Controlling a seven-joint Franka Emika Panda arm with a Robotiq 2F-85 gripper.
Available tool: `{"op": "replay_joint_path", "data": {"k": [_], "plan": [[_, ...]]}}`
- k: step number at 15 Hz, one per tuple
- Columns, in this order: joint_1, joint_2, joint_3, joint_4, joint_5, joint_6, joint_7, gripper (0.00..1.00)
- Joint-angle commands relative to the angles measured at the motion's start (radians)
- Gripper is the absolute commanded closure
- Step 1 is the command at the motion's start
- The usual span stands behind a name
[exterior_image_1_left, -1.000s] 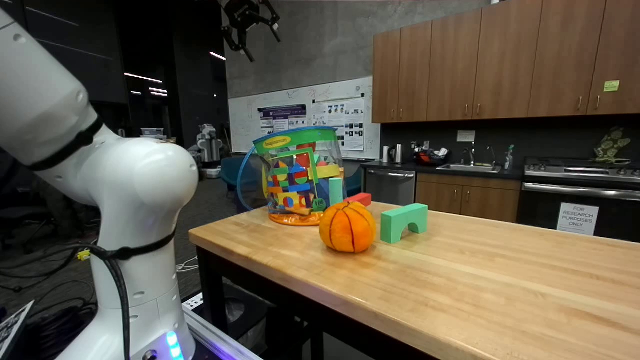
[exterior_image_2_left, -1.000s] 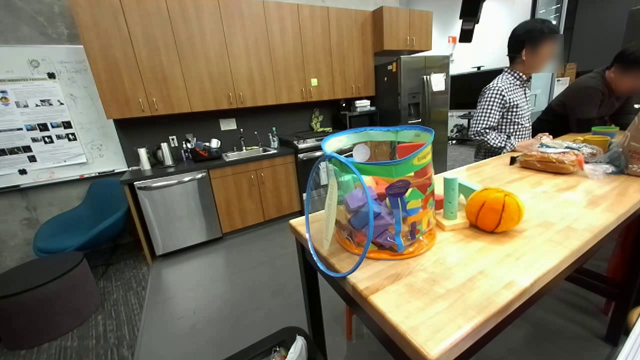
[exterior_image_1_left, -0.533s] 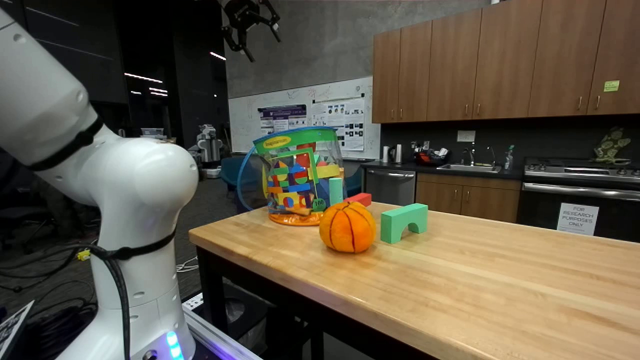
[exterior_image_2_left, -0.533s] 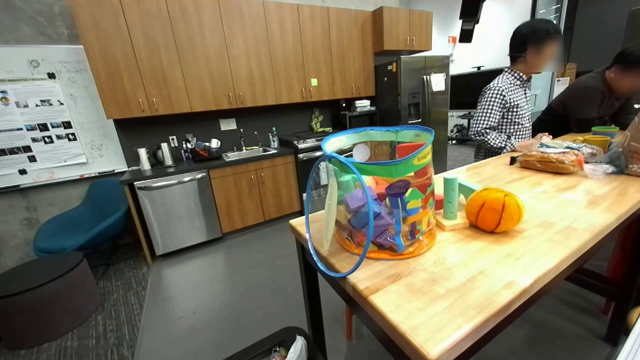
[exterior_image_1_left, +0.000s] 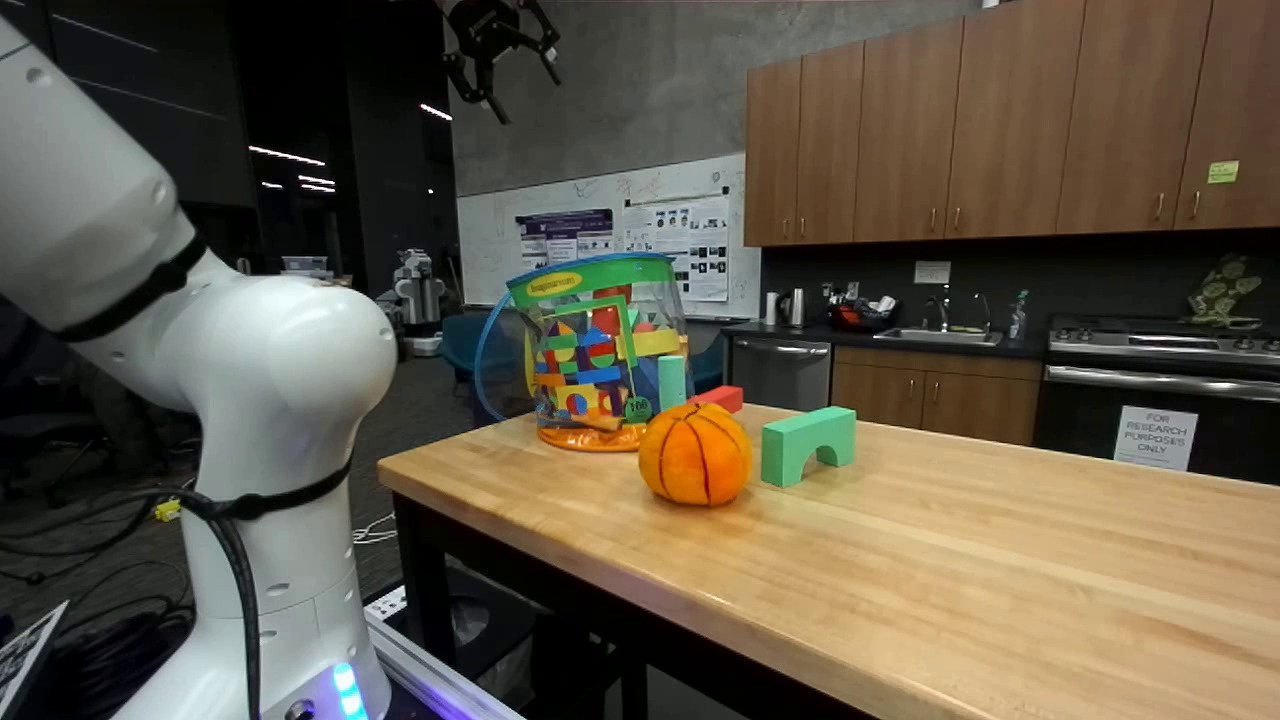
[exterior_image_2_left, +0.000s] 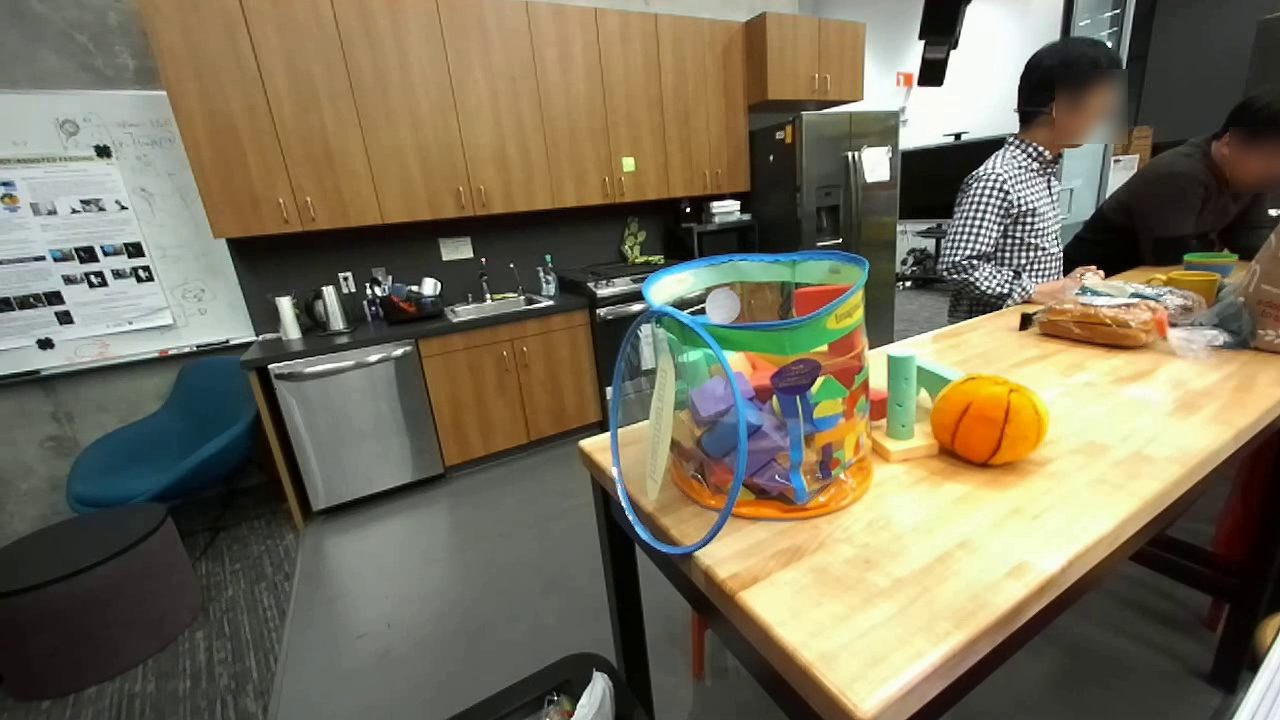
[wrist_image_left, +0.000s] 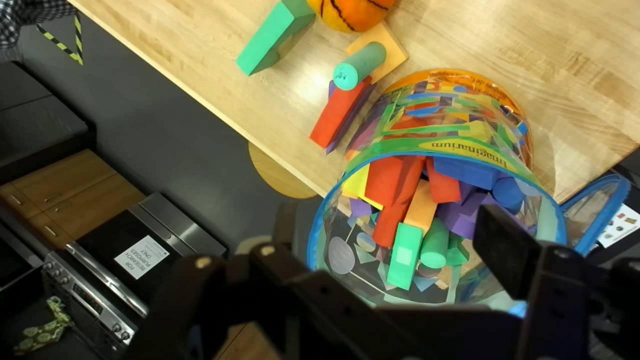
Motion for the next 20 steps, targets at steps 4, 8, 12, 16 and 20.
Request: {"op": "replay_joint_path", "data": {"k": [4,8,12,16,20], "plan": [[-0.004,0.051,0.002,0.055,-0.016,0.015,-0.005,0.65],[-0.007,0.113,0.027,0.148,-0.055,0.032,-0.016,0.22],[0.003,0.169,0.082,0.200,-0.084,0.055,-0.004,0.01],[0.007,0.244,0.090,0.273,-0.112,0.089,-0.048,0.00],[0.016,0.336,0.092,0.293,-0.104,0.106,-0.104,0.00]]}}
